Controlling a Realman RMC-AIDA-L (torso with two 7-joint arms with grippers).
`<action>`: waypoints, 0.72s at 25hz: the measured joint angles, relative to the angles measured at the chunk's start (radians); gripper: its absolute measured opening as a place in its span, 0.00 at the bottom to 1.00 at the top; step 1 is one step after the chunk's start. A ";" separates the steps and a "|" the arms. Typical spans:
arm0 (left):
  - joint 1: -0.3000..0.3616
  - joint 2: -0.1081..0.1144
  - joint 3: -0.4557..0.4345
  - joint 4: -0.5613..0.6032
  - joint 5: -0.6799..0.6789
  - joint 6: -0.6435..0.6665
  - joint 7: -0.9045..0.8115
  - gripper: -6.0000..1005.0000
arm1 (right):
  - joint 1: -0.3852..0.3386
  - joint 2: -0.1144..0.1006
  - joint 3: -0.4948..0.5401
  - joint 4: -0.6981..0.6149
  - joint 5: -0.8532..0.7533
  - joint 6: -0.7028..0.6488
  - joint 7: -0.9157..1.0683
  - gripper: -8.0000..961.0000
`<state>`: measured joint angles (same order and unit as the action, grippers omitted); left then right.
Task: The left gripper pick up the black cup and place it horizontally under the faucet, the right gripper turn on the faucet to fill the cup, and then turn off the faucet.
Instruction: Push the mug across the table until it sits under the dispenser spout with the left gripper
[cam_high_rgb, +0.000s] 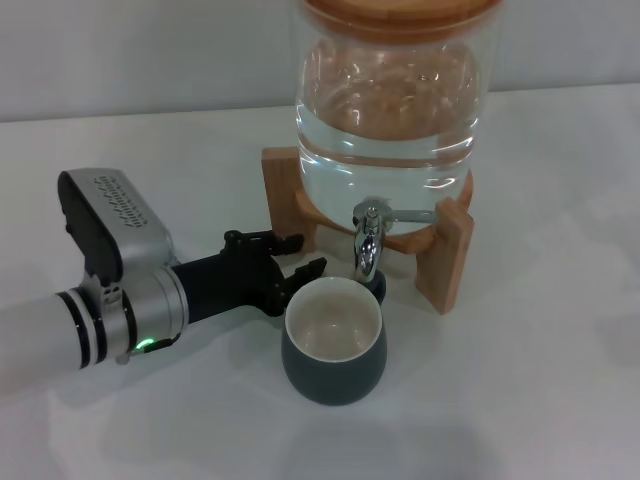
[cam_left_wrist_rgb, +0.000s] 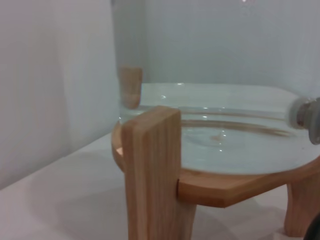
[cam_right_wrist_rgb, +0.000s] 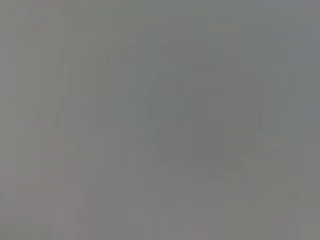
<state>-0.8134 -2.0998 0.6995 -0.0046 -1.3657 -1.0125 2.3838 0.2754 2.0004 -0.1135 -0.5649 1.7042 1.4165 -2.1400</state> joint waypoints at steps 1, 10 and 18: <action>0.004 0.001 0.000 0.001 -0.002 -0.003 -0.001 0.41 | 0.000 -0.001 0.000 0.000 0.000 -0.001 0.000 0.83; 0.076 0.007 0.004 0.015 -0.001 -0.056 -0.002 0.41 | 0.000 0.000 -0.004 -0.001 0.000 -0.007 0.000 0.83; 0.179 0.011 0.001 0.108 -0.002 -0.151 -0.011 0.40 | -0.002 0.000 -0.005 0.004 0.000 -0.007 0.000 0.83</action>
<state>-0.6346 -2.0892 0.7005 0.1032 -1.3680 -1.1633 2.3727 0.2737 2.0003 -0.1186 -0.5605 1.7042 1.4094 -2.1400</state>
